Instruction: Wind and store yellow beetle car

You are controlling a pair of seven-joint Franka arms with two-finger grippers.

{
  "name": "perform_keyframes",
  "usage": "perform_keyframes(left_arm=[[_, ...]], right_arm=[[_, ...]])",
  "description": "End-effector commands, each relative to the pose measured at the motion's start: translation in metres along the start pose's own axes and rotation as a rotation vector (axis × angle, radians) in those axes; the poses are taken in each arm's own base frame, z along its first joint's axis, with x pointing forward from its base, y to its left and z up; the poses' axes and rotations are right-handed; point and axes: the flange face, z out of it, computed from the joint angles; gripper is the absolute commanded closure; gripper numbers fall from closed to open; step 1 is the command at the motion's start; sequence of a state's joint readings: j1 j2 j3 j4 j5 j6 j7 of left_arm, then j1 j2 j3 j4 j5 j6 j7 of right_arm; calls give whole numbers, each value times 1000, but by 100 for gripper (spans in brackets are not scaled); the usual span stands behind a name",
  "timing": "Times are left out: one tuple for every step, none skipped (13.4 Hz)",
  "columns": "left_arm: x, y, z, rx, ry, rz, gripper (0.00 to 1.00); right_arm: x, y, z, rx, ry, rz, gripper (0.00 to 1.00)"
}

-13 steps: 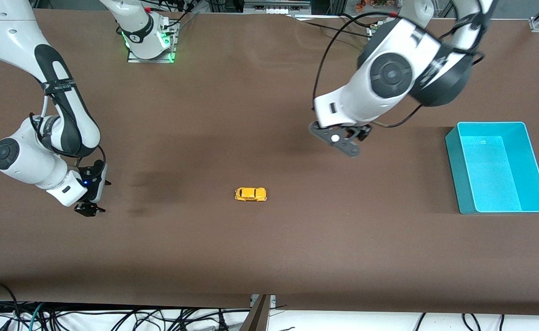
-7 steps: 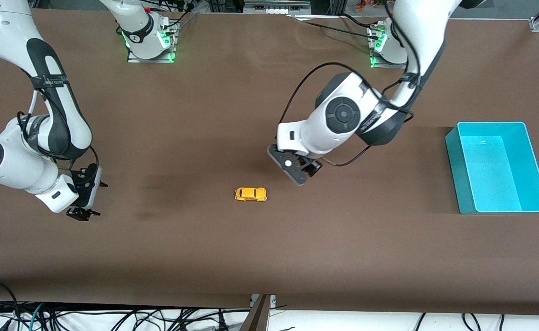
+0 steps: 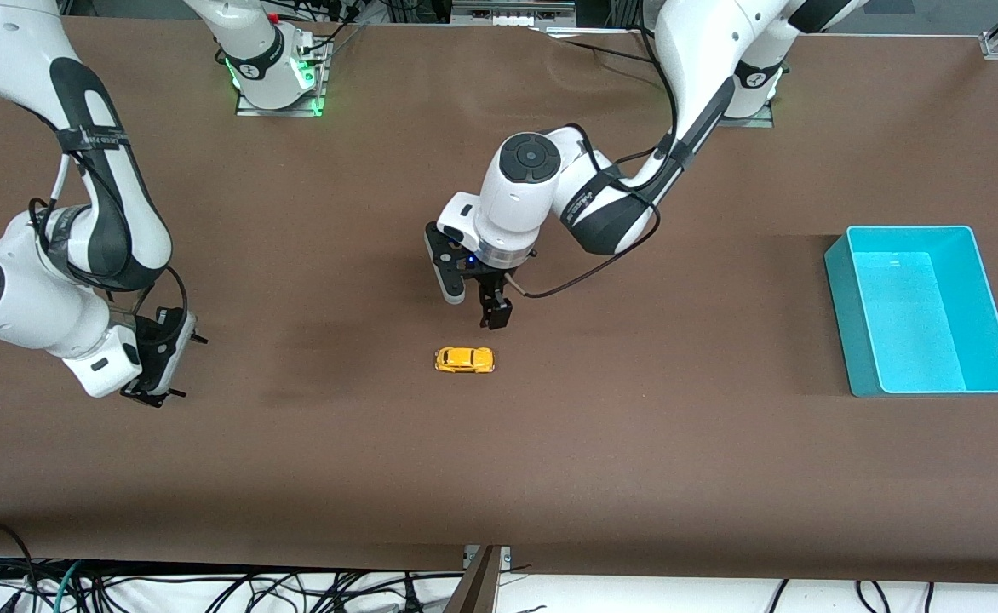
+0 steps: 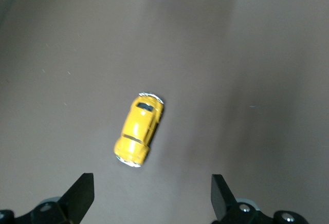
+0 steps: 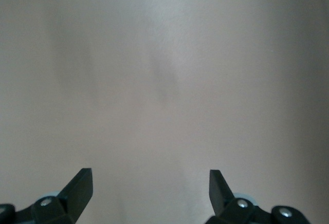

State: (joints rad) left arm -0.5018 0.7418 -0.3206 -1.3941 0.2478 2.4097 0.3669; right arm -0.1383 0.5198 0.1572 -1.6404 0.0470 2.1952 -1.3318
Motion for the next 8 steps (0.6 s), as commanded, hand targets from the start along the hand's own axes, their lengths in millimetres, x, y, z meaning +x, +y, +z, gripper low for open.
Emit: perform_keyframes(left_arm=[[-12, -21, 49, 90, 56, 99, 0], [-16, -20, 67, 89, 77, 99, 0], [-16, -24, 75, 100, 103, 97, 0], [-18, -27, 88, 96, 107, 86, 0], [-18, -30, 99, 100, 128, 77, 0], [-20, -29, 111, 92, 133, 64, 0], [-22, -25, 122, 84, 131, 64, 0], [-21, -23, 131, 85, 150, 61, 0]], right_arm=[[26, -2, -32, 34, -7, 152, 0], [41, -2, -45, 34, -15, 199, 0], [52, -5, -50, 50, -24, 273, 0], [57, -8, -58, 62, -37, 358, 0], [61, -11, -67, 69, -47, 428, 0], [66, -15, -72, 66, -48, 488, 0], [76, -20, -84, 54, -50, 518, 0], [90, -28, -90, 45, -60, 523, 0]])
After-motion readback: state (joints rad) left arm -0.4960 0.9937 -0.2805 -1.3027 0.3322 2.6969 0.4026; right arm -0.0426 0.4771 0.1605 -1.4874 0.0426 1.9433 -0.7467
